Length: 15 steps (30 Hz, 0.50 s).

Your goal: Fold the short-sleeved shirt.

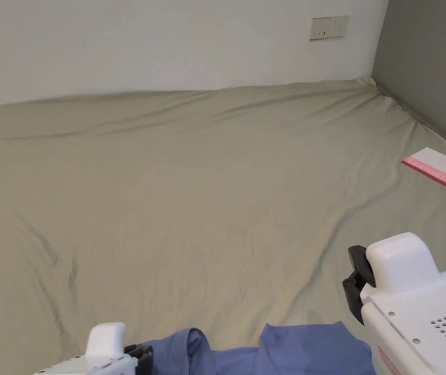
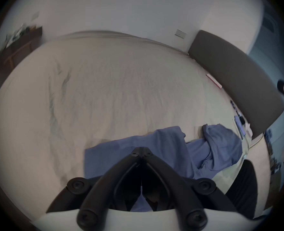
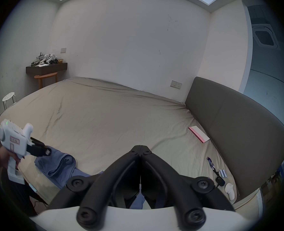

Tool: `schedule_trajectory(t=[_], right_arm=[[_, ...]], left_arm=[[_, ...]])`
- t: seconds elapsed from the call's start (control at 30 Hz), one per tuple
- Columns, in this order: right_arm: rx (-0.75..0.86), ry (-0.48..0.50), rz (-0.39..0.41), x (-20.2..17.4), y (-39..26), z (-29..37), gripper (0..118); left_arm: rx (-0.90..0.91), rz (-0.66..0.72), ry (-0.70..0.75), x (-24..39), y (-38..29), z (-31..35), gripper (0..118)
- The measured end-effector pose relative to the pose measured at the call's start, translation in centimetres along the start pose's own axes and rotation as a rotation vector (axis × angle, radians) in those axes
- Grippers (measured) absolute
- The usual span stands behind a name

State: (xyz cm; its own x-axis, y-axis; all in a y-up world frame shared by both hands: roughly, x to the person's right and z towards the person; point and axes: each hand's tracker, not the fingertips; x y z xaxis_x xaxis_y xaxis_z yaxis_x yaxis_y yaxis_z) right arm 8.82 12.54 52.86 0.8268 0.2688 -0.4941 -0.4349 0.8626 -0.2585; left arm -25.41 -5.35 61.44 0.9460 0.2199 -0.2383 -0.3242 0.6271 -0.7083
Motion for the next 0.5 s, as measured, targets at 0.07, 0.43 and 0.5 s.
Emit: schedule_trajectory(t=[0.07,0.43,0.5], right_arm=[[-0.001,0.004,0.002,-0.3,0.0,0.2,3],[-0.012,-0.006,0.006,0.3,-0.2,0.3,3],[-0.016,-0.005,0.005,0.2,-0.3,0.1,3]], left_arm=[[-0.043,-0.018,-0.071,2.2,-0.8,-1.8,0],[-0.080,-0.210,-0.128,9.6,-4.5,-4.3,0],[-0.060,-0.172,-0.222,9.8,-4.2,-3.4,0]])
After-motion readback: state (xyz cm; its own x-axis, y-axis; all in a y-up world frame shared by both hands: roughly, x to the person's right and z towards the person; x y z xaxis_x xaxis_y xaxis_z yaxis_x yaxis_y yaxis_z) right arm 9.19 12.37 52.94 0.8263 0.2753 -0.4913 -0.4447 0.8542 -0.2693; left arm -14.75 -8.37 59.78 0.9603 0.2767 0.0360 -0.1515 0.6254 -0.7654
